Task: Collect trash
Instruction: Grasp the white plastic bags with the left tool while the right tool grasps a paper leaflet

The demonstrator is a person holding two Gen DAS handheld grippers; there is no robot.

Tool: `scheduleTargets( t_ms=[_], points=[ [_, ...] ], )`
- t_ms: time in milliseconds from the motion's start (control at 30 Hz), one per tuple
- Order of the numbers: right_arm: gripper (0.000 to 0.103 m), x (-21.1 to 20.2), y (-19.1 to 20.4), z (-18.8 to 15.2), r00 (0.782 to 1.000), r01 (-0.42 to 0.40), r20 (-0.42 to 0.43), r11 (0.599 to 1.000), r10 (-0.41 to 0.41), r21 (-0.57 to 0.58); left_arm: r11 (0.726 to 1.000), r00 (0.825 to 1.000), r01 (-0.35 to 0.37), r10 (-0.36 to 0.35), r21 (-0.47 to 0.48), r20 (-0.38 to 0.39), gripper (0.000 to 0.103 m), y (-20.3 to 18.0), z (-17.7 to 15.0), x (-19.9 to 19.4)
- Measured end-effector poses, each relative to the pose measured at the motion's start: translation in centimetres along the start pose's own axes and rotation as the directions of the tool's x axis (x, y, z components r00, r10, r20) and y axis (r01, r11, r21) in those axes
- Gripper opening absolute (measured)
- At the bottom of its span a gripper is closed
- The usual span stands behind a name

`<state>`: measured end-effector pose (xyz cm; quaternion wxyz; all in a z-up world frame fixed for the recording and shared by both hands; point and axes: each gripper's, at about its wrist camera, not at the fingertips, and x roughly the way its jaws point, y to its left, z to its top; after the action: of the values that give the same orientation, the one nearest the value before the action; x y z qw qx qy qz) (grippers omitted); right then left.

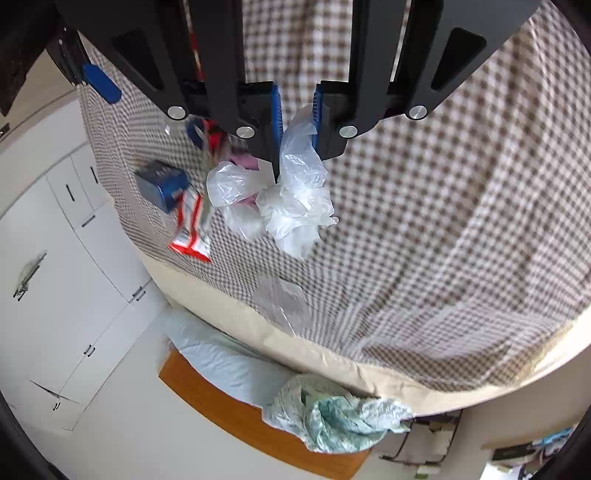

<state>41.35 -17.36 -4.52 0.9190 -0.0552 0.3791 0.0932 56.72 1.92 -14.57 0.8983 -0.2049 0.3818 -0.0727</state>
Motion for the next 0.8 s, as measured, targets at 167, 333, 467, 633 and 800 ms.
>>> scheduleTargets(
  t_ms=[167, 333, 467, 633, 800],
  points=[
    [0.059, 4.2, 3.0, 0.4, 1.000, 0.000, -0.020, 0.996, -0.001, -0.094, 1.000, 1.000, -0.010, 0.010, -0.018, 0.010, 0.010, 3.1, -0.6, 1.8],
    [0.016, 7.6, 3.4, 0.1, 0.998, 0.032, -0.060, 0.995, -0.037, -0.090, 0.998, 1.000, 0.015, -0.015, -0.053, -0.002, 0.010, 4.1, 0.0, 2.1],
    [0.008, 6.7, 1.1, 0.7, 0.996, 0.087, -0.023, 0.996, -0.087, -0.005, 0.995, 0.998, 0.053, -0.055, -0.087, -0.013, 0.010, 4.4, 0.0, 2.2],
    [0.011, 8.0, -4.7, 2.1, 0.941, 0.320, -0.140, 0.944, -0.307, 0.076, 0.987, 0.992, 0.130, -0.129, -0.095, 0.011, 0.010, 4.1, 0.1, 1.3],
    [0.057, 3.4, -1.3, 2.6, 0.948, 0.302, 0.096, 0.953, -0.304, 0.039, 0.992, 0.997, 0.072, -0.073, -0.104, -0.007, 0.010, 4.5, 0.1, 1.7]
  ],
)
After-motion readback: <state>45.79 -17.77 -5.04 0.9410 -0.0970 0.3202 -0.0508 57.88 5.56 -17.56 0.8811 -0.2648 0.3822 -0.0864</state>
